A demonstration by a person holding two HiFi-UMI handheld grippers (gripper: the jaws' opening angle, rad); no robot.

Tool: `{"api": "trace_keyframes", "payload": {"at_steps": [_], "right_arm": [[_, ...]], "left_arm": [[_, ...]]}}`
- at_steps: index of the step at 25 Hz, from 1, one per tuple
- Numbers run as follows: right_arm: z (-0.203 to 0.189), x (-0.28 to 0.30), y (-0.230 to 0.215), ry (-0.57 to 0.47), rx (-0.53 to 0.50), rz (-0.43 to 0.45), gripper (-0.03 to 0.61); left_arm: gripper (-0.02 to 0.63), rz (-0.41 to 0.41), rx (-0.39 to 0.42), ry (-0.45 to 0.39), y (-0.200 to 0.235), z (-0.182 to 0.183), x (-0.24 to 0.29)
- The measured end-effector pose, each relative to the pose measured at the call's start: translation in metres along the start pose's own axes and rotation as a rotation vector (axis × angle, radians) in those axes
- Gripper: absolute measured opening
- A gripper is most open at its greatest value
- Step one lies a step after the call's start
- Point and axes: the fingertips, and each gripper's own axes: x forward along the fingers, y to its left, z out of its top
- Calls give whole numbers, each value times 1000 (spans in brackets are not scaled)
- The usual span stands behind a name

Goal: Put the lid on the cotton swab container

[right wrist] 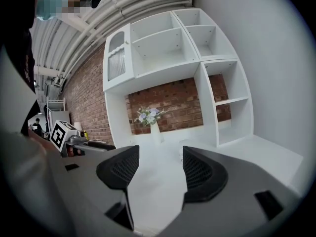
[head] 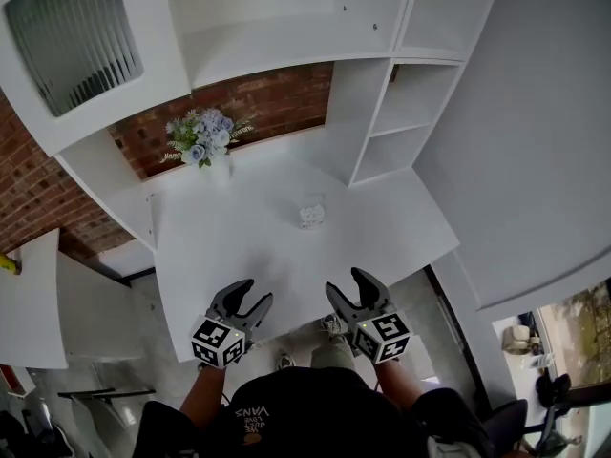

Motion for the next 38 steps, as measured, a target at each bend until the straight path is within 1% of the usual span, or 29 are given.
{"api": "trace_keyframes", "payload": {"at_steps": [4, 11, 16, 20, 24, 27, 31, 38], "right_arm": [[2, 21, -25, 25, -10, 40, 252], [8, 65, -64, 75, -36, 131, 252], [9, 93, -90, 93, -56, 184, 252], [5, 110, -109, 114, -70, 214, 252], [-5, 126, -123, 149, -108, 252, 252], [-14, 137, -131, 174, -125, 278, 252], [-29, 151, -139, 208, -144, 309, 252], [-51, 174, -142, 260, -156, 363, 252]], "left_arm": [[190, 17, 17, 7, 9, 12, 29], [190, 75, 48, 15, 36, 38, 85], [218, 76, 97, 40, 45, 49, 122], [223, 76, 143, 54, 52, 59, 149], [240, 60, 210, 119, 59, 59, 171], [253, 43, 253, 139, 61, 61, 186], [261, 10, 316, 200, 64, 55, 203], [267, -33, 382, 287, 70, 46, 225]]}}
